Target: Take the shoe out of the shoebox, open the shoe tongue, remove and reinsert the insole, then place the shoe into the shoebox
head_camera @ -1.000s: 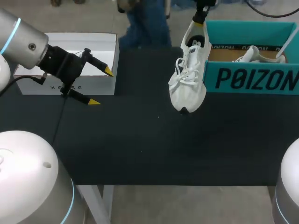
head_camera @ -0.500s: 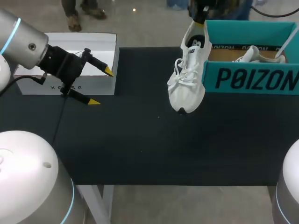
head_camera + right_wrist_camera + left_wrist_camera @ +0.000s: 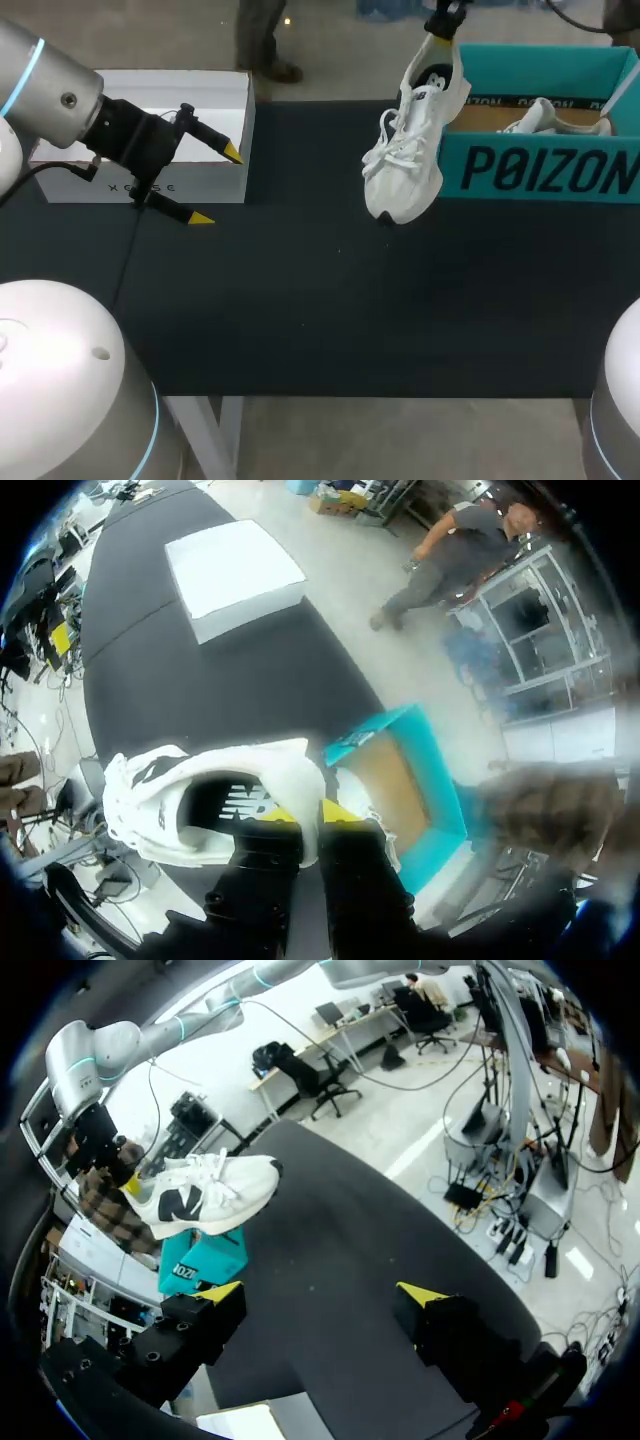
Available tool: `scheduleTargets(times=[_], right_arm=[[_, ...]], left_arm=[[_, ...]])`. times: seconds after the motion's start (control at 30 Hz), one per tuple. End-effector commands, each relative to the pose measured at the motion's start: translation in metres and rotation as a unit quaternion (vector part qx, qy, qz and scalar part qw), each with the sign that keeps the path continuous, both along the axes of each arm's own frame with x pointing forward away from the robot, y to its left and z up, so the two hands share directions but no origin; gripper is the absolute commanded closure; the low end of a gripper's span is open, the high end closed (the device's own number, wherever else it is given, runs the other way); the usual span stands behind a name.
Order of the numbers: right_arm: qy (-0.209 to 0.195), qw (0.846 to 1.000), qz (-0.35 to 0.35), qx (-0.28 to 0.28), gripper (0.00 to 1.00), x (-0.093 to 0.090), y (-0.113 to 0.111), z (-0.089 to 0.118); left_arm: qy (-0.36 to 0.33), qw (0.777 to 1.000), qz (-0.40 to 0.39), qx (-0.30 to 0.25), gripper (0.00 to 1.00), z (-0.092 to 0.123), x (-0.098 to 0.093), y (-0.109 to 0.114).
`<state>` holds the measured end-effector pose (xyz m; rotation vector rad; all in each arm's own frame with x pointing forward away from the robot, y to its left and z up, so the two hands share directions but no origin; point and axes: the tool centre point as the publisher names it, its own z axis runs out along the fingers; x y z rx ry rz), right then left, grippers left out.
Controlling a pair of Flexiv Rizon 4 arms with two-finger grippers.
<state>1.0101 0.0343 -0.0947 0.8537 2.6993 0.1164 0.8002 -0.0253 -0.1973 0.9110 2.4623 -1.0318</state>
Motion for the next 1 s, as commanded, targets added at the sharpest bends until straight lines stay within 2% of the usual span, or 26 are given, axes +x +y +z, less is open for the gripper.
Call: scheduleTargets(times=[0.03,0.3,0.57,0.63,1.0], right_arm=[[0.006,0.999,-0.041,0.025,1.0,0.019,-0.033,0.01],[-0.006,0.983,-0.177,0.049,1.0,0.04,-0.104,0.012],[-0.009,0.961,-0.26,0.089,1.0,0.041,-0.167,0.002],[-0.009,0.959,-0.268,0.087,1.0,0.042,-0.173,0.001],[-0.009,0.959,-0.268,0.087,1.0,0.042,-0.173,0.001]], left_arm=[[0.0,1.0,0.0,0.002,0.0,0.001,-0.001,0.0],[0.0,1.0,0.0,0.002,0.0,0.001,-0.001,0.0],[0.0,1.0,0.0,0.002,0.0,0.001,-0.001,0.0],[0.0,1.0,0.0,0.002,0.0,0.001,-0.001,0.0],[0.0,1.0,0.0,0.002,0.0,0.001,-0.001,0.0]])
